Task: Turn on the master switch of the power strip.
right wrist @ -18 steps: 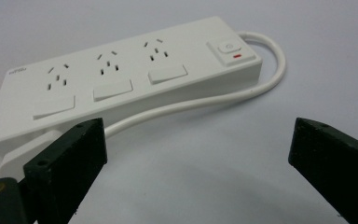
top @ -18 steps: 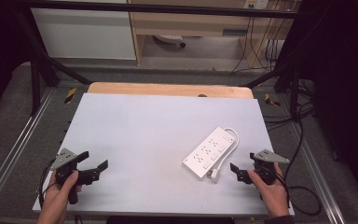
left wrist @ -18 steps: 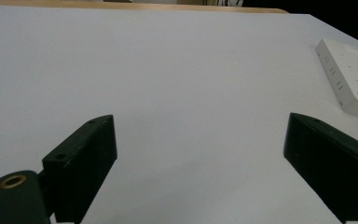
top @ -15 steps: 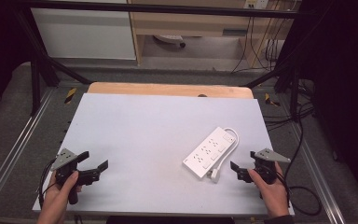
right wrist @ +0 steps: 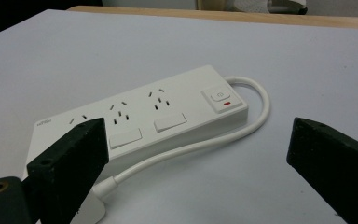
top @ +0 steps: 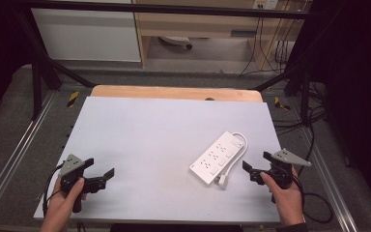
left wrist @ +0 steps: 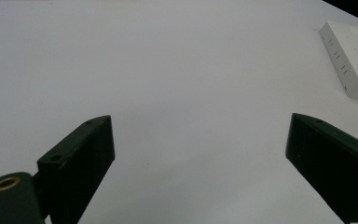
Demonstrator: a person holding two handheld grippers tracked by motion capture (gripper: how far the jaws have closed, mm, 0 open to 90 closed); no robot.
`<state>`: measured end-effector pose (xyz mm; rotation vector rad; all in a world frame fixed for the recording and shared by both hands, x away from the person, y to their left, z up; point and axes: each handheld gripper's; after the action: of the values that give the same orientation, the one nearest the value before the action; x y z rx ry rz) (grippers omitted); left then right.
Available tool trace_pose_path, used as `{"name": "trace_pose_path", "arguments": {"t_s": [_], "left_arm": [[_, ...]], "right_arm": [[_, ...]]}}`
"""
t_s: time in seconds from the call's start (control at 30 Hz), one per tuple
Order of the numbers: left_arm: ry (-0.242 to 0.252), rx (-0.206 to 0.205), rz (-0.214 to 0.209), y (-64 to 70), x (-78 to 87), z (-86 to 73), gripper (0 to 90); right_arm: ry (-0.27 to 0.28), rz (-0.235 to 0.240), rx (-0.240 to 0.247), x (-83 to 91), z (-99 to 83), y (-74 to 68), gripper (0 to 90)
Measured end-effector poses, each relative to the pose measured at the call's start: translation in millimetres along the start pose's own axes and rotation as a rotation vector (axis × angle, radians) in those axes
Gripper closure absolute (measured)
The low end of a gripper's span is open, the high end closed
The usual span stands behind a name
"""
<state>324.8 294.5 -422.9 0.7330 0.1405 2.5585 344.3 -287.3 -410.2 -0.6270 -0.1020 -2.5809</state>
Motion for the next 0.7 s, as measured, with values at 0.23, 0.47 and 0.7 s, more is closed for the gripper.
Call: {"name": "trace_pose_path", "arguments": {"t_s": [0.23,0.47,0.7], "left_arm": [[-0.005,-0.009,-0.007,0.7,-0.4,-0.4,7.5],[-0.019,-0.017,-0.005,3.4,-2.0,-1.5,7.5],[-0.026,-0.013,0.003,1.0,-1.4,-2.5,7.4]], "right_arm": [[0.044,-0.044,-0.018,12.6,8.1,3.8,4.6],[0.029,-0.035,-0.057,15.6,16.7,5.4,5.4],[0.026,-0.035,-0.041,11.9,29.1,10.8,5.4]]}}
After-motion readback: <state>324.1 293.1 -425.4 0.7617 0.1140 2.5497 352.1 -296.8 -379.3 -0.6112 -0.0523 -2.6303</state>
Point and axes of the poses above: each handheld gripper's, and its own axes: x roughly backward along the jaws, z roughly out of its top, y roughly to its right, and after that the axes turned 6 degrees about x, right-handed
